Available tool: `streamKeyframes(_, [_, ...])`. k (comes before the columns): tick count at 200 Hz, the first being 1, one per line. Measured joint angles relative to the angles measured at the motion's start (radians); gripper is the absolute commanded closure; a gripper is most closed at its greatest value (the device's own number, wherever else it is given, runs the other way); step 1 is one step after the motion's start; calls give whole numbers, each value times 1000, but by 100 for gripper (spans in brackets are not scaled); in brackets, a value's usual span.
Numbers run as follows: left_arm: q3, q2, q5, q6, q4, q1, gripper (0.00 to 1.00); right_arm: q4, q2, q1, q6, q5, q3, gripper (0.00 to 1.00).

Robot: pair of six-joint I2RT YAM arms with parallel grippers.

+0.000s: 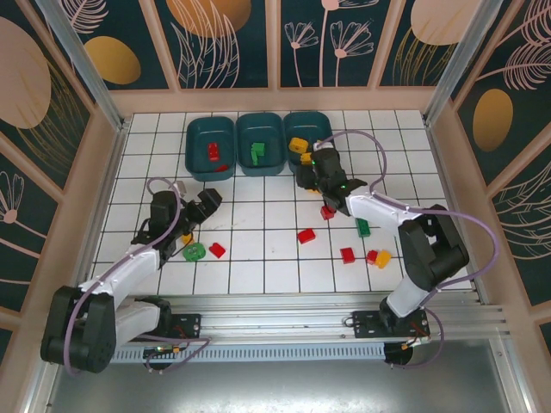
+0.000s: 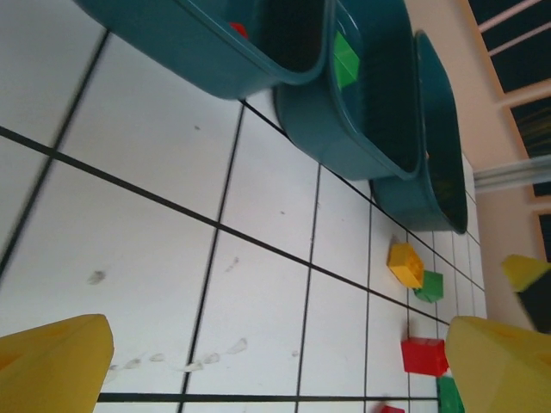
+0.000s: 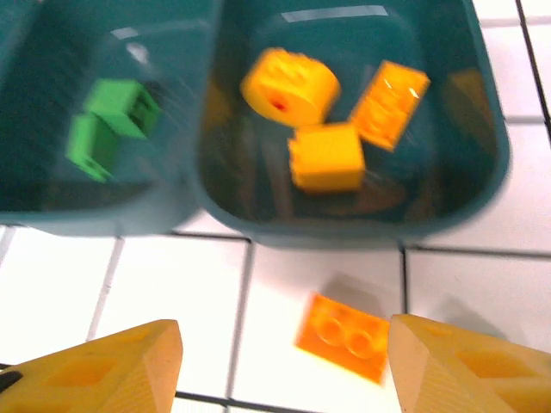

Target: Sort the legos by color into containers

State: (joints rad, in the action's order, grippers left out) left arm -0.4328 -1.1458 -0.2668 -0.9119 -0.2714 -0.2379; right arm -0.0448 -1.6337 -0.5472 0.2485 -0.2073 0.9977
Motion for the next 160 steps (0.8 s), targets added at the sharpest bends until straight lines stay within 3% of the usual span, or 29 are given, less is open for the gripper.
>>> streamKeyframes(48, [-24, -127, -19, -14, -61, -89, 1, 14, -76, 42, 10, 35, 4, 27])
streamKeyframes(160, [-26, -87, 6, -13, -54, -90, 2, 44, -286, 48, 79, 21, 102, 26])
